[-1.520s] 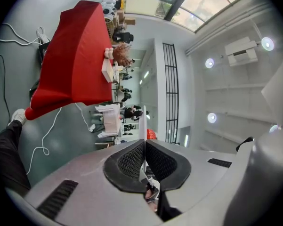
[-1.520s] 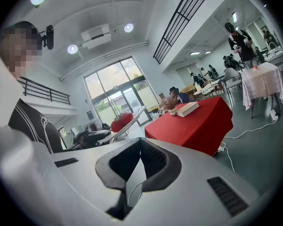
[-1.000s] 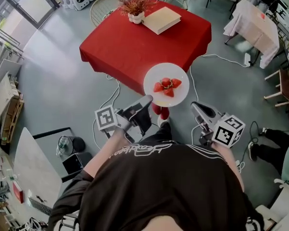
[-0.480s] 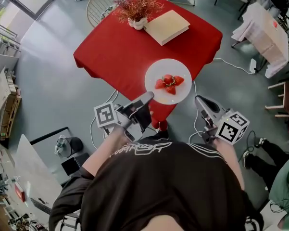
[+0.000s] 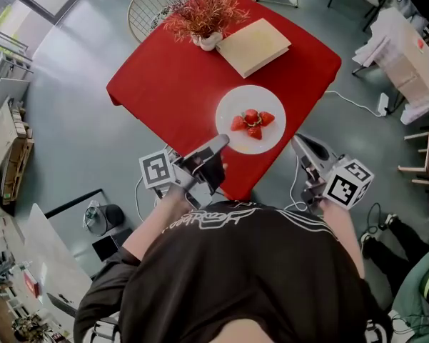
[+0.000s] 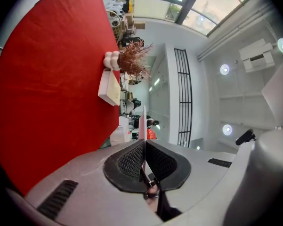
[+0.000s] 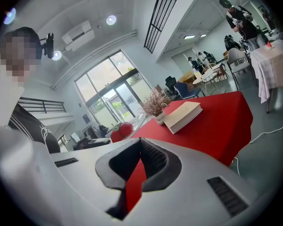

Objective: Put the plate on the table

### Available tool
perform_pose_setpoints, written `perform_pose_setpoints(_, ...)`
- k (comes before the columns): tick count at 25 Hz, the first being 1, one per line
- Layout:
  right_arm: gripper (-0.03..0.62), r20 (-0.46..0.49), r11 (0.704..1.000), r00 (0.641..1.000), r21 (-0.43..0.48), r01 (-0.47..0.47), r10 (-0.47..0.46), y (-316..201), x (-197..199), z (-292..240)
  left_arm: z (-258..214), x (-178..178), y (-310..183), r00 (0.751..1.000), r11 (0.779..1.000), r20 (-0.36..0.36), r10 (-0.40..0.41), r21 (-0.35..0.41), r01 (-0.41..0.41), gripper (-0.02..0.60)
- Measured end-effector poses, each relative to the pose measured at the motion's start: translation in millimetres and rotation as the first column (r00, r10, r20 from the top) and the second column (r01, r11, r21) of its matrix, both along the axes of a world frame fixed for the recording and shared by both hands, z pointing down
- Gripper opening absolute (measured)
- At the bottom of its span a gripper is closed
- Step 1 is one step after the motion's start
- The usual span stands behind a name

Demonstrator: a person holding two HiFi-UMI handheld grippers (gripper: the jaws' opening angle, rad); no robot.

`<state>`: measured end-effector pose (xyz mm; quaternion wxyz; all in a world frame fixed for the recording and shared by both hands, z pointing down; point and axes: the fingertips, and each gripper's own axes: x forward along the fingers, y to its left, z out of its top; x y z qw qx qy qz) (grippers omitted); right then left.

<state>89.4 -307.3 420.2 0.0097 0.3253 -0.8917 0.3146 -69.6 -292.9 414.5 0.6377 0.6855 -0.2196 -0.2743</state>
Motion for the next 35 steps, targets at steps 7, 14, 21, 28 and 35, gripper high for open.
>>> perform_pose_setpoints(7, 0.008, -0.048, 1.0, 0.999, -0.004, 0.023, -0.023, -21.7, -7.4, 8.3, 6.1, -8.9, -20.7, 1.0, 1.0, 0.0, -0.017, -0.01, 0.017, 0.012)
perform_pose_setpoints(14, 0.008, -0.057, 0.998, 0.997, -0.023, 0.05, -0.051, -35.6, -17.5, 13.4, 22.1, -21.7, -37.5, 0.999, 0.998, 0.008, -0.045, -0.034, 0.045, 0.012)
perform_pose_setpoints(21, 0.008, -0.058, 0.998, 0.997, -0.039, 0.058, -0.06, -47.4, -25.0, 18.2, 33.5, -31.3, -49.4, 0.997, 0.996, 0.002, -0.074, -0.051, 0.074, 0.012)
perform_pose_setpoints(28, 0.008, -0.061, 0.995, 0.995, -0.063, 0.08, -0.084, -47.5, -29.4, 24.8, 52.3, -43.2, -62.2, 0.992, 0.994, 0.067, -0.102, -0.031, 0.105, 0.012)
perform_pose_setpoints(35, 0.008, -0.054, 0.992, 0.995, -0.1, 0.081, -0.087, -46.0, -29.1, 36.0, 94.0, -55.4, -78.6, 0.986, 0.987, 0.118, -0.116, -0.094, 0.127, 0.012)
